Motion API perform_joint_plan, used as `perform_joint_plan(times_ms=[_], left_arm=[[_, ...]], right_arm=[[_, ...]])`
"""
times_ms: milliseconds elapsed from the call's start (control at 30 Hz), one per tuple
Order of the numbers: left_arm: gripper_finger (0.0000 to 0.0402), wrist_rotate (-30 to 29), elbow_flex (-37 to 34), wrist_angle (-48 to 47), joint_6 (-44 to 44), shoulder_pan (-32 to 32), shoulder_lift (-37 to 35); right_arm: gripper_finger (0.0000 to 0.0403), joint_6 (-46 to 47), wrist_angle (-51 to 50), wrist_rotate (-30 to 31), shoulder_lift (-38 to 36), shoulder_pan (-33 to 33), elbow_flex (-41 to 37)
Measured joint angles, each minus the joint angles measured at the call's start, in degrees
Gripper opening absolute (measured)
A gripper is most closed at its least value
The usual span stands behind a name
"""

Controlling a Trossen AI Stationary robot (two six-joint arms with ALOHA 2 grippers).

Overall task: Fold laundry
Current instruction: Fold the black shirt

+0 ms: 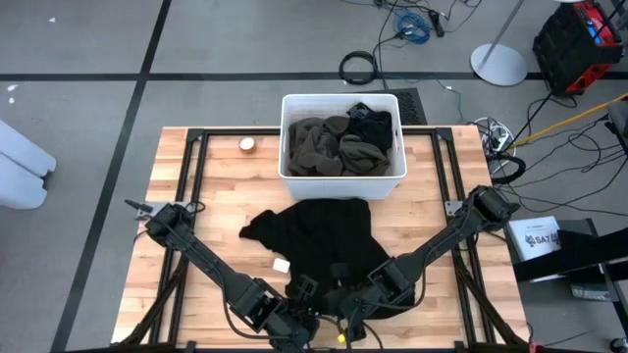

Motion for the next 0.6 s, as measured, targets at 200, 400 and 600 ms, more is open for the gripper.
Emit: perform_joint_plan(times_ms=[200, 400, 600], left_arm=[[0.0113, -2.88, 0.73, -7.24, -2.89, 0.01, -0.34], [0.0144, -10.43, -0.69, -23.17, -10.01, 0.39, -4.95], [0.0145, -12.27, -12.97, -21.92, -10.31, 0.12, -13.22]], right_arm=[[0.0004, 11.34, -14.06, 1.04, -2.59, 0.96, 1.07], [0.0003, 32.12, -38.19, 0.57, -5.34, 5.86, 1.75], [0.0003, 41.09, -44.5, -0.47, -5.49, 9.94, 1.75]])
